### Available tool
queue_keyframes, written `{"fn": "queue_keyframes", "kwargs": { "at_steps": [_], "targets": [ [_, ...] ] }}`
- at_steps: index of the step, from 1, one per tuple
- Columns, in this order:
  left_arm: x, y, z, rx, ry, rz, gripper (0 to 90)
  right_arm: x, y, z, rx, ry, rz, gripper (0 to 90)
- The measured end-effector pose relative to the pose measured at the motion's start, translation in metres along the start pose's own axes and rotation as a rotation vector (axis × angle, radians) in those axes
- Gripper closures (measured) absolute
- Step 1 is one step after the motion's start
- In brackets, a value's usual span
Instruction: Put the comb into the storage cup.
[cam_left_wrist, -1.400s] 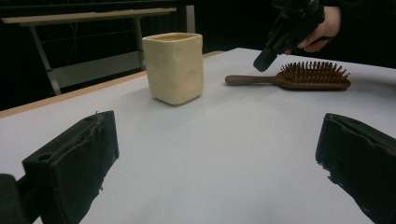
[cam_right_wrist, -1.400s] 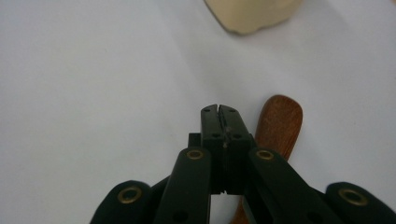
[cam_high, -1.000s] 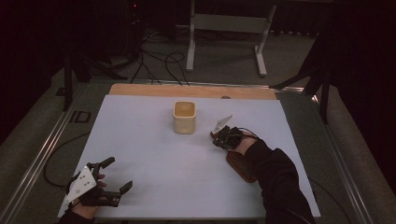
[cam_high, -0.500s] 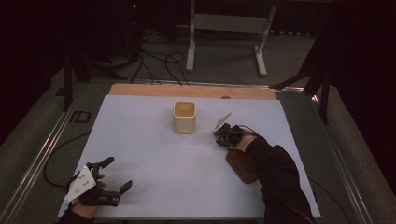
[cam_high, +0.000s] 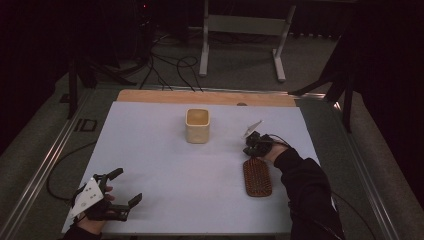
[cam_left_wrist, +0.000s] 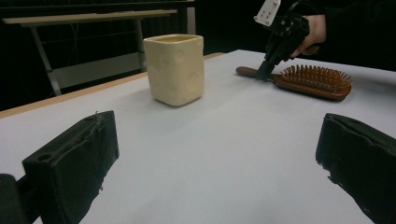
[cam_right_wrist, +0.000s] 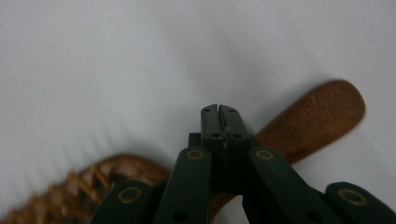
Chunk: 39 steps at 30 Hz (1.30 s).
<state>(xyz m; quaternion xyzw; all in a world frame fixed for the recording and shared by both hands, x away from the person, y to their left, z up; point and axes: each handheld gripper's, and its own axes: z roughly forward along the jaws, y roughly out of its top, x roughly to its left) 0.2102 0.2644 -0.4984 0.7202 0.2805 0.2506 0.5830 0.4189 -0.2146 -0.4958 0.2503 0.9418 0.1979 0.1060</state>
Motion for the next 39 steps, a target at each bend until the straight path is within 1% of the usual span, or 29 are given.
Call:
{"fn": "queue_keyframes", "kwargs": {
  "at_steps": [11, 17, 21, 22, 25, 31, 37, 39],
  "targets": [
    [-0.001, 0.000, 0.000, 0.000, -0.001, -0.001, 0.1, -0.013, -0.029, -0.014, -0.002, -0.030, 0.057, 90.0],
    [-0.001, 0.000, 0.001, 0.002, -0.003, -0.001, 0.1, -0.012, -0.046, -0.020, 0.015, -0.036, 0.067, 90.0],
    [-0.001, 0.000, 0.001, 0.003, -0.002, 0.000, 0.1, -0.011, -0.058, -0.025, 0.007, -0.037, 0.090, 90.0],
    [-0.001, 0.000, 0.001, 0.003, -0.002, 0.000, 0.1, -0.011, -0.058, -0.025, 0.007, -0.037, 0.090, 90.0],
    [-0.001, 0.000, 0.001, 0.004, -0.002, 0.001, 0.1, -0.007, -0.068, -0.028, 0.003, -0.031, 0.103, 90.0],
    [-0.001, 0.000, 0.001, 0.004, -0.002, 0.002, 0.1, 0.003, -0.081, -0.035, -0.012, -0.029, 0.129, 90.0],
    [-0.001, 0.001, 0.001, 0.004, -0.001, 0.003, 0.0, 0.015, -0.090, -0.040, -0.024, -0.036, 0.132, 90.0],
    [-0.001, 0.001, 0.001, 0.004, -0.001, 0.003, 0.1, 0.020, -0.092, -0.042, -0.028, -0.034, 0.140, 90.0]
  ]
}}
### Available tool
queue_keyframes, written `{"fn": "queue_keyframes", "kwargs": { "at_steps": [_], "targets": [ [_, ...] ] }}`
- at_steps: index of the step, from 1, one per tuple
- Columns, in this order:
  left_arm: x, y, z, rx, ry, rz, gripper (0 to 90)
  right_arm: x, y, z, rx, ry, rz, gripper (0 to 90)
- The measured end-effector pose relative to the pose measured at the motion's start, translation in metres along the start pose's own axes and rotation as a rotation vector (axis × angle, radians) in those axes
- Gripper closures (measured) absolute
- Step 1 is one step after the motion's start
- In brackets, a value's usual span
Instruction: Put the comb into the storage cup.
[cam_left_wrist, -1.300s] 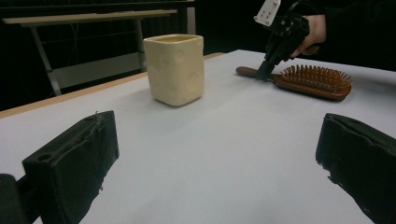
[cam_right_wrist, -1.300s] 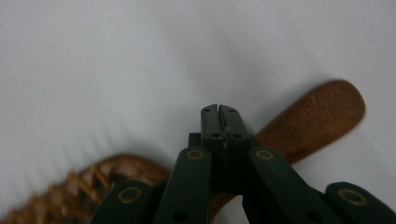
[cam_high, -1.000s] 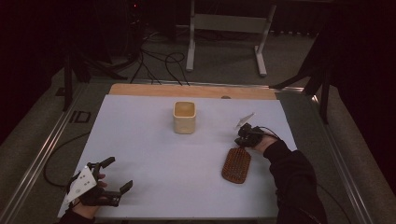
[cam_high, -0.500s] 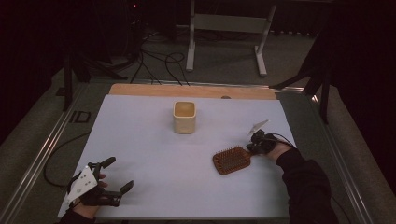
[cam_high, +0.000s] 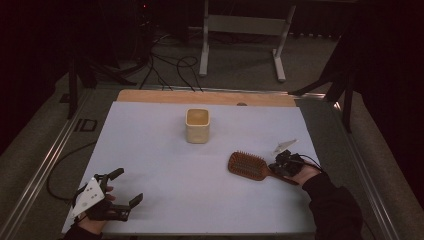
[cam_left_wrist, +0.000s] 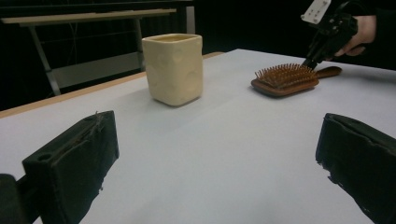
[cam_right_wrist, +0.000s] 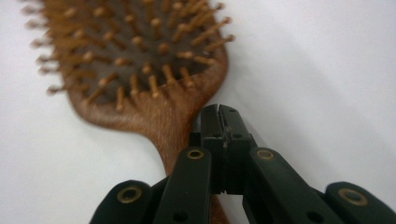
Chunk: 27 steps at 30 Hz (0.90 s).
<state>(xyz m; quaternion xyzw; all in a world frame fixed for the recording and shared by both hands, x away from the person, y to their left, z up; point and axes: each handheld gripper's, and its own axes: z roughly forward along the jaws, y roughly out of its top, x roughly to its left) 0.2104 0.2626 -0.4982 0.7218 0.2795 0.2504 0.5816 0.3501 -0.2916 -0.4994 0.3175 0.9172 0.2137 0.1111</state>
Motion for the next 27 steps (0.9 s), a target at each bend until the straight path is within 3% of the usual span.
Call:
{"fn": "queue_keyframes", "kwargs": {
  "at_steps": [12, 19, 27],
  "targets": [
    [0.000, 0.000, 0.001, 0.001, -0.002, -0.002, 0.1, 0.022, -0.014, -0.007, -0.028, -0.011, 0.029, 90.0],
    [0.000, 0.000, 0.001, 0.001, -0.001, -0.005, 0.1, 0.026, -0.016, -0.008, -0.038, -0.009, 0.035, 90.0],
    [0.000, -0.001, 0.002, 0.004, -0.002, -0.004, 0.1, 0.028, -0.011, -0.018, -0.042, -0.045, 0.036, 90.0]
  ]
}}
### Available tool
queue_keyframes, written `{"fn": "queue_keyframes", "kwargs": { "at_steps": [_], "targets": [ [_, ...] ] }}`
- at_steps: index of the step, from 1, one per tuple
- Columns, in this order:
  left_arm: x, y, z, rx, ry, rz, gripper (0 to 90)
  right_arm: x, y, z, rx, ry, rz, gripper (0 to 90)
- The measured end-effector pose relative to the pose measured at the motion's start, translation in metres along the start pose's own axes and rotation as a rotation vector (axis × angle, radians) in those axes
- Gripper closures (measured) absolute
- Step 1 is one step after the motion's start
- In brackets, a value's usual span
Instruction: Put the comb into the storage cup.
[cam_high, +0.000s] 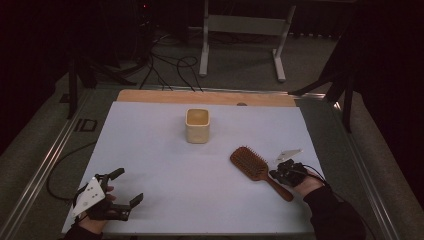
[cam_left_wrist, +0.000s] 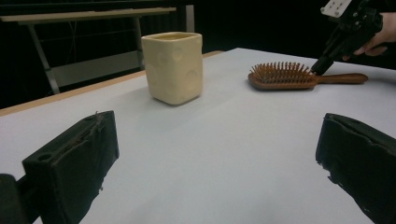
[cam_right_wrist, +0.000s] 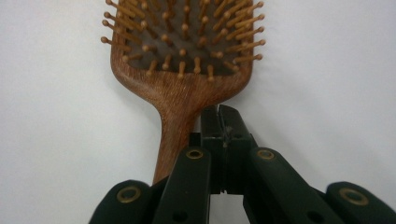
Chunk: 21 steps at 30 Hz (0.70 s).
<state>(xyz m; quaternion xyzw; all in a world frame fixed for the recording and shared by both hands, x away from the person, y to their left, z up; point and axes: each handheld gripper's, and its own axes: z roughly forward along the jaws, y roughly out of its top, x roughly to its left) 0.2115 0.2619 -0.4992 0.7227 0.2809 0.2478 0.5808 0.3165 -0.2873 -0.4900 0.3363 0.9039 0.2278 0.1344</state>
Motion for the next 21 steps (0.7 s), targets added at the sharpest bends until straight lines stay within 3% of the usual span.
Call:
{"fn": "queue_keyframes", "kwargs": {
  "at_steps": [6, 12, 16, 19, 21],
  "targets": [
    [0.000, 0.000, 0.000, 0.002, 0.000, 0.001, 0.1, 0.003, 0.006, -0.012, -0.008, -0.033, 0.023, 89.8],
    [0.000, 0.000, 0.000, 0.004, -0.001, 0.001, 0.1, 0.011, 0.014, -0.024, -0.011, -0.044, 0.006, 85.5],
    [-0.001, 0.000, 0.000, 0.005, -0.002, 0.002, 0.1, 0.019, 0.022, -0.032, 0.003, -0.051, -0.001, 71.3],
    [-0.001, 0.000, 0.000, 0.005, -0.002, 0.003, 0.1, 0.022, 0.027, -0.034, 0.011, -0.047, 0.007, 53.2],
    [-0.001, 0.000, 0.000, 0.005, -0.003, 0.004, 0.1, 0.023, 0.028, -0.033, 0.026, -0.058, 0.007, 46.2]
  ]
}}
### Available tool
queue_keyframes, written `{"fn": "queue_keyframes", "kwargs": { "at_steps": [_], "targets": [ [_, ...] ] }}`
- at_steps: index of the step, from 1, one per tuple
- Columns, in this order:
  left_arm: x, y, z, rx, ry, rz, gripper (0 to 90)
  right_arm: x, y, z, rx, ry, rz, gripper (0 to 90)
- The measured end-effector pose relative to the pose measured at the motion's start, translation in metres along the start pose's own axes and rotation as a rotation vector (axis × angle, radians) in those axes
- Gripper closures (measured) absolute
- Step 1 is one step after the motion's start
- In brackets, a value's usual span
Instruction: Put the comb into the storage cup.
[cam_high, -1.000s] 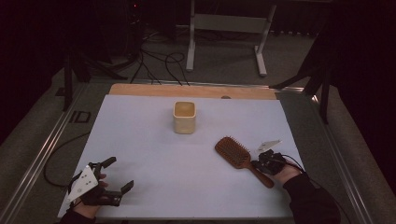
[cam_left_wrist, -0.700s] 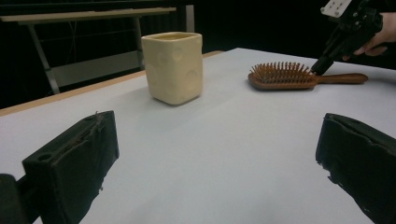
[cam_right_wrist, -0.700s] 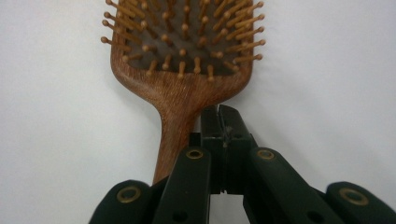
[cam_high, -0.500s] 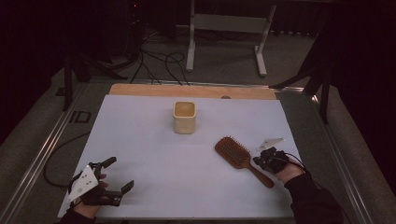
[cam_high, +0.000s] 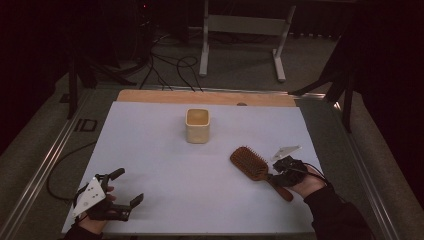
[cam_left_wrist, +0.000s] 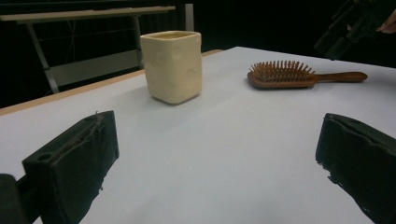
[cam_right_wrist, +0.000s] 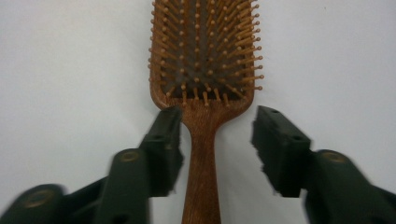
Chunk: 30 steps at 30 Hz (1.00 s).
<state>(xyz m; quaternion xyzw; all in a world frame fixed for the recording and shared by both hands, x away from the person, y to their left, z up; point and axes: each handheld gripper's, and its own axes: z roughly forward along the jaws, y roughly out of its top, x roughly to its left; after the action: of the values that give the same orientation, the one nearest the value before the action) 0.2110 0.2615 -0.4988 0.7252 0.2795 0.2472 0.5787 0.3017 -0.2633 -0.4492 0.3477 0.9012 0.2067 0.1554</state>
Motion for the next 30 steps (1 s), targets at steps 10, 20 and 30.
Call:
{"fn": "queue_keyframes", "kwargs": {
  "at_steps": [10, 20, 30],
  "targets": [
    [0.000, 0.000, 0.000, -0.002, 0.000, -0.004, 0.1, 0.004, 0.006, 0.012, 0.069, 0.038, -0.022, 10.3],
    [0.001, 0.000, -0.001, -0.003, 0.000, -0.010, 0.0, 0.001, 0.011, 0.021, 0.175, 0.045, 0.005, 15.7],
    [0.001, 0.000, 0.000, 0.001, -0.003, -0.007, 0.1, 0.001, 0.012, 0.033, 0.229, 0.052, 0.009, 12.5]
  ]
}}
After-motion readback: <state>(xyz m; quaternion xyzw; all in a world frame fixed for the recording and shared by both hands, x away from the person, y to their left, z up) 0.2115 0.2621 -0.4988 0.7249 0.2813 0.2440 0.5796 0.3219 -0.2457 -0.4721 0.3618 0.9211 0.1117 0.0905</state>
